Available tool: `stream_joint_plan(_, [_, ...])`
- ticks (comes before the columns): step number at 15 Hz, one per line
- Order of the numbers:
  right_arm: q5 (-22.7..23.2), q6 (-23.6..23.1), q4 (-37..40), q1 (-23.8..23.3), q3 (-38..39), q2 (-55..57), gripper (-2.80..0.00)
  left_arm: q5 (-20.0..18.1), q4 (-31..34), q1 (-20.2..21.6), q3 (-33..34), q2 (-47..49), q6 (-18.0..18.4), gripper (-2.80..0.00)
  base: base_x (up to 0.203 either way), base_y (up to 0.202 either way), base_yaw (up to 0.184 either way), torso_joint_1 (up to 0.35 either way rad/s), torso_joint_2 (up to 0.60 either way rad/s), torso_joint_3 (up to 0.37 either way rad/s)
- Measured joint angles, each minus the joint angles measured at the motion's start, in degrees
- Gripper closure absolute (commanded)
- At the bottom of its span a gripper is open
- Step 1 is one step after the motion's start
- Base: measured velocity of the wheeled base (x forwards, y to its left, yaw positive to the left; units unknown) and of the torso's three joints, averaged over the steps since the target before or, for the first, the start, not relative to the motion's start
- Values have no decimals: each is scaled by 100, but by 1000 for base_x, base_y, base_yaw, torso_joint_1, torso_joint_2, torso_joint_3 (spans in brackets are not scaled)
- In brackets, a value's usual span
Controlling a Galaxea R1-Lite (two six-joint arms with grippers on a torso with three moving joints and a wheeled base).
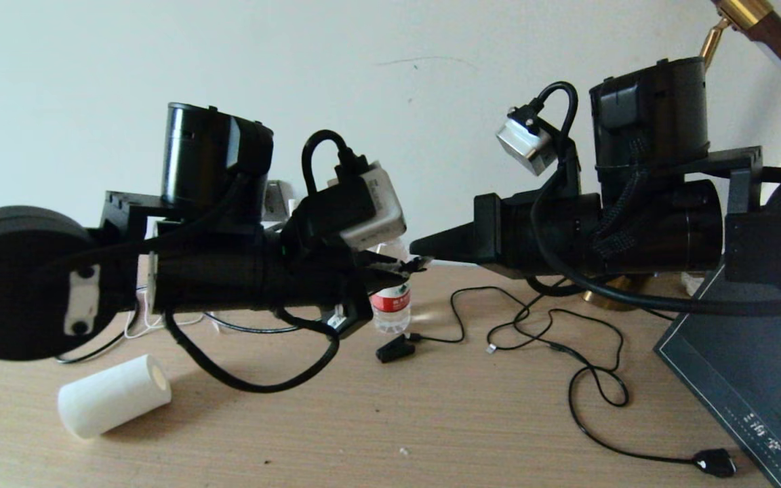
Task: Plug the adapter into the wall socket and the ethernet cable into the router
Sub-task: Hand it to the other hand
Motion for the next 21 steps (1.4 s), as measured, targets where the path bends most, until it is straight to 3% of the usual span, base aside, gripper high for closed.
stream_joint_plan(9, [5,120,-103,1,30,91,0,7,4,-16,-4,62,-32,0,0,0,0,0,0,0])
stream_joint_plan(10, [7,119,-103,1,40,90,0,7,4,-16,-14,68,-34,-280,0,0,0,0,0,0])
stream_joint_plan(19, [11,581,-89,-5,60,85,0,16,1,-7,94,-18,-41,-280,0,0,0,0,0,0])
stream_joint_plan(21, [-2,992,-86,-10,12,79,0,49,8,11,253,-155,-34,-280,0,0,0,0,0,0])
